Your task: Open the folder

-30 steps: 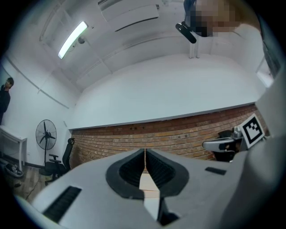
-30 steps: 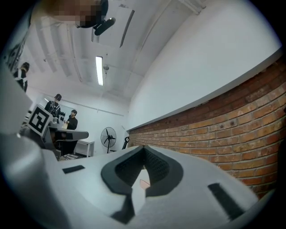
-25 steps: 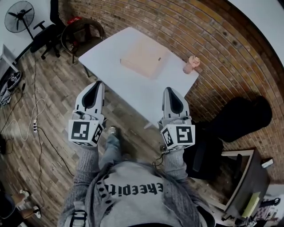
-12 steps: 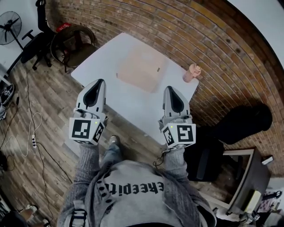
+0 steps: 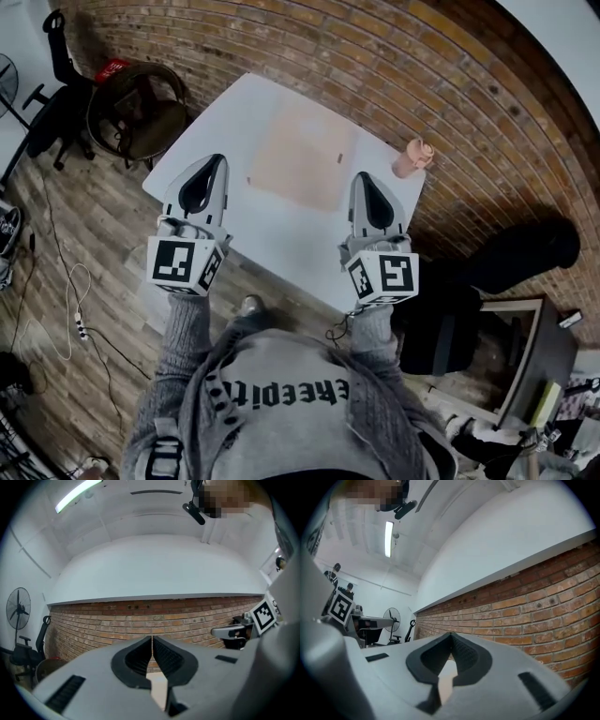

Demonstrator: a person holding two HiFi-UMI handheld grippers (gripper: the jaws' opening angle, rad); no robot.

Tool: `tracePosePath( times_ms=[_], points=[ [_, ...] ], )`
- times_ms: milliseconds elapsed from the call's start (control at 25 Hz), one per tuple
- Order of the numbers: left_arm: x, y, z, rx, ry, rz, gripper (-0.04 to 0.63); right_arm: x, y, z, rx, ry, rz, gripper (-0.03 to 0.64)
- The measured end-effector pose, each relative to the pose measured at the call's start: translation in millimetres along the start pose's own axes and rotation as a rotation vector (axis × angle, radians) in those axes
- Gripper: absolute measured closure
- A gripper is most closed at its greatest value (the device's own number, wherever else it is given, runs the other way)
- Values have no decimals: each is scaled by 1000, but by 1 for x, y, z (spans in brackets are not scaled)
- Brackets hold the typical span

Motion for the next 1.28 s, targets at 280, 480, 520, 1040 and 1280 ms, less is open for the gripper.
tracePosePath(
  times_ms=[280, 480, 520, 1040, 1280],
  points=[
    [-7, 31, 44, -54, 93, 7, 583, 15, 27, 24, -43, 80, 39, 612],
    [-3, 70, 66, -118, 177, 79, 583, 25, 54, 36, -94, 120, 66, 612],
    [-1, 79, 69, -132, 196, 94, 583, 26, 60, 37, -108, 128, 74, 612],
    [32, 181, 80, -288, 452, 303, 582, 45, 149, 40, -255, 202, 227, 612],
    [41, 215, 77, -361, 546, 392, 581, 53, 191, 37, -318, 240, 289, 612]
  ],
)
Point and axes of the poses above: the fingertips, and each gripper's own axes: z forward along the fingers, x to its right, y out of its underside, the point moved 3 cm from there along -z, backward along the fingers, and after that the axes turned 14 degrees about -y, right-handed, at the moved point
